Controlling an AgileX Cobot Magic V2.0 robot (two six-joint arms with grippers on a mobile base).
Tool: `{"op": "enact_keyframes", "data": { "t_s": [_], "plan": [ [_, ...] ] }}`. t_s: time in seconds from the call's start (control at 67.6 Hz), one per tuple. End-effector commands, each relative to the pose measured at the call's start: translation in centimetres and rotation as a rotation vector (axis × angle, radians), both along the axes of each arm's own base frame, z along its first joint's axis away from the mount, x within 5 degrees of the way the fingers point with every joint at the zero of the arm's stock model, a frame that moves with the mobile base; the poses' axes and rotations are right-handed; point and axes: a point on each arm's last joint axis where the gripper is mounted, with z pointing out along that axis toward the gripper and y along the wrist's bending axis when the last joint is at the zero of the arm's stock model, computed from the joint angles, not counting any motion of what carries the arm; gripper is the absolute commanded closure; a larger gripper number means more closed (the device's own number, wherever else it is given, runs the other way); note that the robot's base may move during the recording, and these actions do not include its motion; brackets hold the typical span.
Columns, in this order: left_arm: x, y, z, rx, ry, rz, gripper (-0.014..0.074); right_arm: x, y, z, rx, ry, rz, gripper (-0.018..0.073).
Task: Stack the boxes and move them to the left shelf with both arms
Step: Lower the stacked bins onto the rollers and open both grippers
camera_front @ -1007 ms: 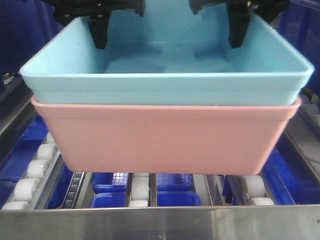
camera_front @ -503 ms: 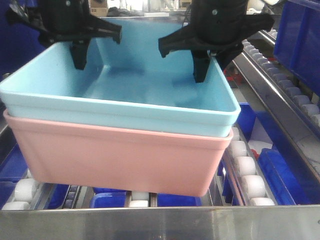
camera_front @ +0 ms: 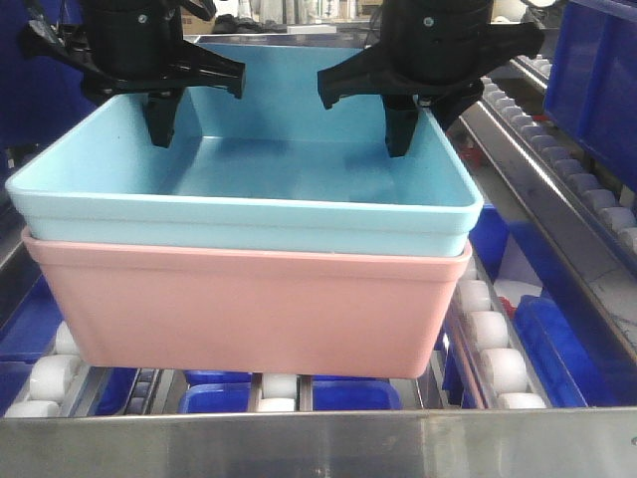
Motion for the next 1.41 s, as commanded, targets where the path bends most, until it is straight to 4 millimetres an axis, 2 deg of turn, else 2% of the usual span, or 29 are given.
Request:
{"op": "enact_keyframes", "data": {
  "t_s": [0.0, 0.059, 0.118, 0.266, 0.311, 0.37, 0.459, 0.577, 0.784, 1.288, 1.391],
  "plan": [
    [-0.4, -2.1, 2.7, -0.152, -0.107, -0.083, 0.0526, -0.4, 1.7, 4.1, 0.152, -0.175, 0.107, 0.05],
    [-0.4, -2.1, 2.7, -0.145, -0.104, -0.098, 0.0455, -0.4, 1.7, 4.0, 0.147, -0.169, 0.103, 0.0484],
    [-0.4, -2.1, 2.7, -0.148, -0.105, -0.098, 0.0343, -0.4, 1.6, 4.0, 0.143, -0.164, 0.1, 0.0441],
    [-0.4, -2.1, 2.7, -0.149, -0.098, -0.094, 0.0123, -0.4, 1.5, 3.9, 0.134, -0.155, 0.095, 0.0198],
    [-0.5, -2.1, 2.6, -0.148, -0.094, -0.092, 0.0094, -0.5, 1.5, 3.9, 0.13, -0.151, 0.092, 0.0108],
    [-0.5, -2.0, 2.7, -0.142, -0.087, -0.086, 0.0071, -0.5, 1.4, 3.8, 0.124, -0.145, 0.088, 0.003],
    [-0.6, -1.8, 2.9, -0.128, -0.065, -0.065, 0.0071, -0.5, 1.3, 3.9, 0.115, -0.134, 0.079, -0.0054],
    [-0.8, -1.6, 3.9, -0.117, -0.032, -0.033, 0.0071, -0.5, 1.1, 4.3, 0.093, -0.115, 0.053, -0.0052],
    [-1.1, -1.0, 6.8, -0.055, -0.002, -0.028, 0.0073, -1.0, 0.3, 6.2, 0.077, -0.113, 0.018, -0.0052],
    [-3.6, 0.1, 10.2, -0.042, 0.007, -0.094, 0.0087, -4.0, -2.3, 11.6, 0.126, -0.201, -0.006, -0.0052],
    [-4.4, 0.3, 10.9, -0.03, 0.011, -0.102, 0.0129, -4.7, -2.9, 12.4, 0.123, -0.213, -0.016, -0.0027]
  ]
}}
